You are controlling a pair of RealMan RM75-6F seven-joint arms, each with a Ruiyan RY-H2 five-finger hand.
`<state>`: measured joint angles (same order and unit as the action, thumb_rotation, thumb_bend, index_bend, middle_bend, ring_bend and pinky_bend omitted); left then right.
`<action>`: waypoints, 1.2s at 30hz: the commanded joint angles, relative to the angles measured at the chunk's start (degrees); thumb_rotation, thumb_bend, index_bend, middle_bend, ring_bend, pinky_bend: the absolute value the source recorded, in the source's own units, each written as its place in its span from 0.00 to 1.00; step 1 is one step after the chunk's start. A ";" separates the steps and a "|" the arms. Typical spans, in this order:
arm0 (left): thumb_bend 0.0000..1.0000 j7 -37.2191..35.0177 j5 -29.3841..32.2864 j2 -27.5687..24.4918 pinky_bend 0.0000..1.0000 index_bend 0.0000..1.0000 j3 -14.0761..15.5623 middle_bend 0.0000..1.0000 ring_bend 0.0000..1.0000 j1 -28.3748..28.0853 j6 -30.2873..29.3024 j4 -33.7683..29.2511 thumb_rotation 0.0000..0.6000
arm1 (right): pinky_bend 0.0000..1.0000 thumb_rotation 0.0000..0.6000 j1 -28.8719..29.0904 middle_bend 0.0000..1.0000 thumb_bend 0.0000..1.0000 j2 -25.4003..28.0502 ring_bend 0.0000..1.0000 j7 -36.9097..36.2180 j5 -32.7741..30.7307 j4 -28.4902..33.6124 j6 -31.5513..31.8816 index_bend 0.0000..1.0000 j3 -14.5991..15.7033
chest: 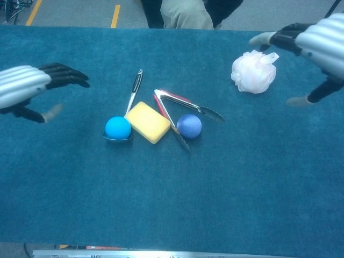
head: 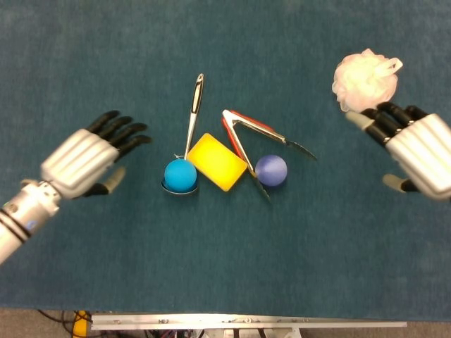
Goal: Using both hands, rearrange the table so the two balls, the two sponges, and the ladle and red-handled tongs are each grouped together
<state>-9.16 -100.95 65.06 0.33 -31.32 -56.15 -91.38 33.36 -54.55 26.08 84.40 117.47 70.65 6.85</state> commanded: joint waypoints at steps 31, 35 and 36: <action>0.32 12.42 15.36 7.70 0.00 0.17 -1.27 0.08 0.06 -14.57 21.00 0.00 1.00 | 0.38 1.00 -7.47 0.26 0.03 0.85 0.20 -8.57 3.91 -6.59 -1.69 0.14 -3.08; 0.32 13.17 16.49 8.42 0.00 0.21 -1.30 0.08 0.06 -15.16 21.07 0.45 1.00 | 0.38 1.00 -7.93 0.26 0.03 0.93 0.20 -9.29 4.03 -7.02 -1.94 0.14 -3.52; 0.32 13.26 16.74 8.54 0.00 0.23 -1.30 0.08 0.06 -15.29 21.12 0.53 1.00 | 0.38 1.00 -8.04 0.26 0.03 0.94 0.20 -9.41 4.13 -7.09 -1.95 0.14 -3.60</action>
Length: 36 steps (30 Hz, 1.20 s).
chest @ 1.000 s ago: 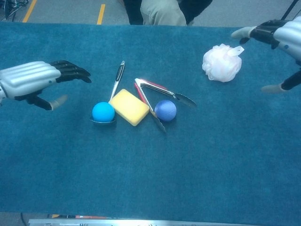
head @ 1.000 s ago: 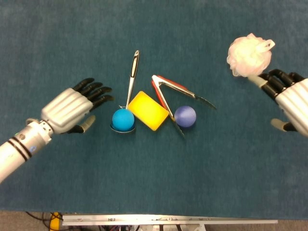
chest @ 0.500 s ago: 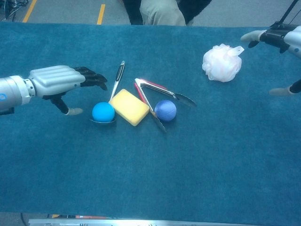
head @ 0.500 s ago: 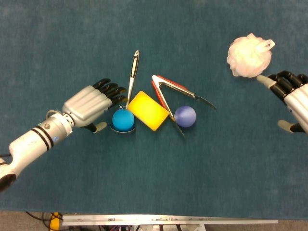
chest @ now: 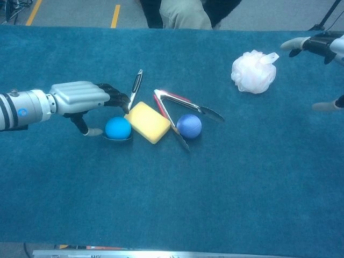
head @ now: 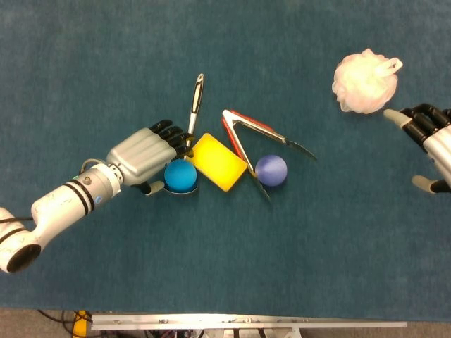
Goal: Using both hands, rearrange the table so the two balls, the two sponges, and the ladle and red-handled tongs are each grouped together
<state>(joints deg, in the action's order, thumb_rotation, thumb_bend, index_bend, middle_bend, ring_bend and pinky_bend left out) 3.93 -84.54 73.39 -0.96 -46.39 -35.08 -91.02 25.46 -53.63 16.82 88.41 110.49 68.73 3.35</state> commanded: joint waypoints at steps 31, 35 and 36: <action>0.32 4.01 6.20 1.73 0.00 0.33 1.24 0.09 0.06 -3.40 1.55 0.47 1.00 | 0.38 1.00 -2.93 0.26 0.03 0.49 0.20 -3.31 1.71 -1.63 0.04 0.14 -2.40; 0.32 3.97 6.56 1.58 0.00 0.35 1.31 0.09 0.06 -3.48 1.23 0.16 1.00 | 0.38 1.00 -3.11 0.26 0.03 0.56 0.20 -3.49 1.80 -1.52 0.06 0.14 -2.73; 0.32 3.97 6.58 1.53 0.00 0.35 1.36 0.09 0.06 -3.50 1.20 0.09 1.00 | 0.38 1.00 -3.16 0.26 0.03 0.56 0.20 -3.48 1.80 -1.53 0.05 0.14 -2.78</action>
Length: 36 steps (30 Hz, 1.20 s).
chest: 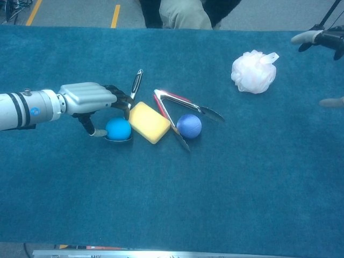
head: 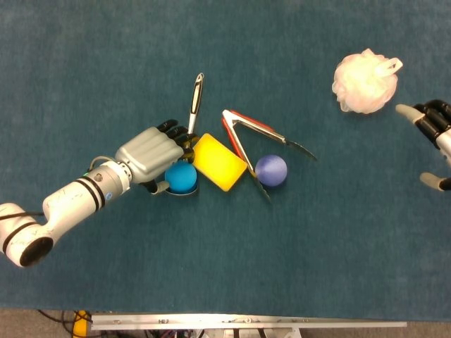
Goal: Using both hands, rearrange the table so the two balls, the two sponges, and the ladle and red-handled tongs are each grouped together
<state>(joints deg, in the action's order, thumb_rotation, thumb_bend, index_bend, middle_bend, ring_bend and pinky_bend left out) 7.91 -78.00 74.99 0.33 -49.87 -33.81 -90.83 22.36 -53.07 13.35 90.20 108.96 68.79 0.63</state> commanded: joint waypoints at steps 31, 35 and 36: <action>0.32 -1.46 2.60 -5.25 0.00 0.36 -1.79 0.10 0.06 0.27 -4.38 -1.36 1.00 | 0.38 1.00 -1.34 0.26 0.03 0.06 0.20 -0.82 0.56 -0.43 0.13 0.14 -1.22; 0.32 -2.63 3.61 -4.92 0.00 0.36 -2.52 0.10 0.06 0.59 -5.04 0.47 1.00 | 0.38 1.00 -1.58 0.26 0.03 0.04 0.20 -0.83 0.65 -0.38 0.32 0.14 -1.27; 0.32 -2.90 3.88 -4.64 0.00 0.36 -2.70 0.10 0.06 0.63 -5.10 1.23 1.00 | 0.38 1.00 -1.62 0.26 0.03 0.05 0.20 -0.83 0.65 -0.34 0.32 0.14 -1.30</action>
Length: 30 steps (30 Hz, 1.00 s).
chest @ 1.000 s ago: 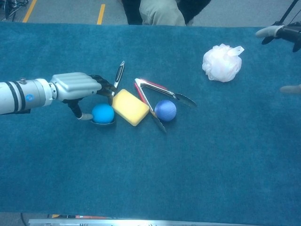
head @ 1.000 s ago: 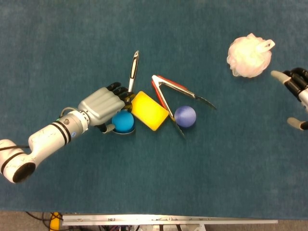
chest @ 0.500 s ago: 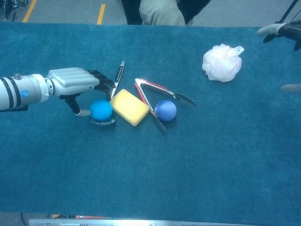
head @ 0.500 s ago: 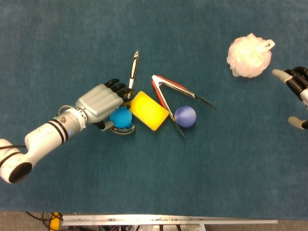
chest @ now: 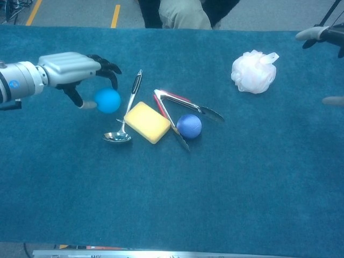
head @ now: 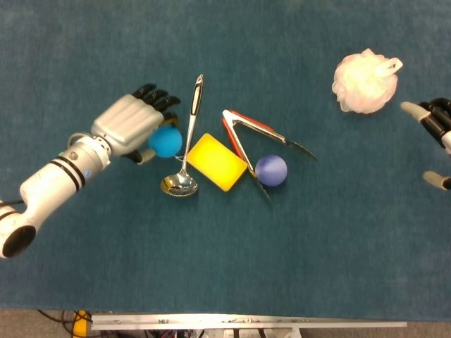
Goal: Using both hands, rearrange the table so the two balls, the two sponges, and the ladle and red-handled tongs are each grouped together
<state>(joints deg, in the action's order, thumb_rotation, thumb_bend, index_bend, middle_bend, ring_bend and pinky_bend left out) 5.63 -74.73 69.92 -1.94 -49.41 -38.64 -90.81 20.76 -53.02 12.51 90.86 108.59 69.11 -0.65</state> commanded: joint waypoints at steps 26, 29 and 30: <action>0.32 -1.07 7.35 10.13 0.00 0.36 -2.31 0.10 0.06 -1.37 2.95 15.18 1.00 | 0.38 1.00 -1.27 0.26 0.03 -0.03 0.20 -1.52 0.31 -1.05 0.51 0.14 -0.02; 0.32 -1.05 7.91 10.91 0.00 0.36 -2.61 0.10 0.06 -1.71 3.38 15.97 1.00 | 0.38 1.00 -1.37 0.26 0.03 -0.01 0.20 -1.79 0.16 -1.31 0.51 0.14 -0.05; 0.32 -1.04 8.13 11.17 0.00 0.36 -2.69 0.10 0.06 -1.84 3.61 16.18 1.00 | 0.38 1.00 -1.41 0.26 0.03 -0.02 0.20 -1.92 0.09 -1.42 0.47 0.14 -0.05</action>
<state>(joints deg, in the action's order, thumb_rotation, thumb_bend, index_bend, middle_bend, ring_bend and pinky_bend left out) 4.57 -66.75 80.93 -4.53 -51.12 -35.19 -74.77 19.37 -53.04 10.62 90.98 107.20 69.60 -0.69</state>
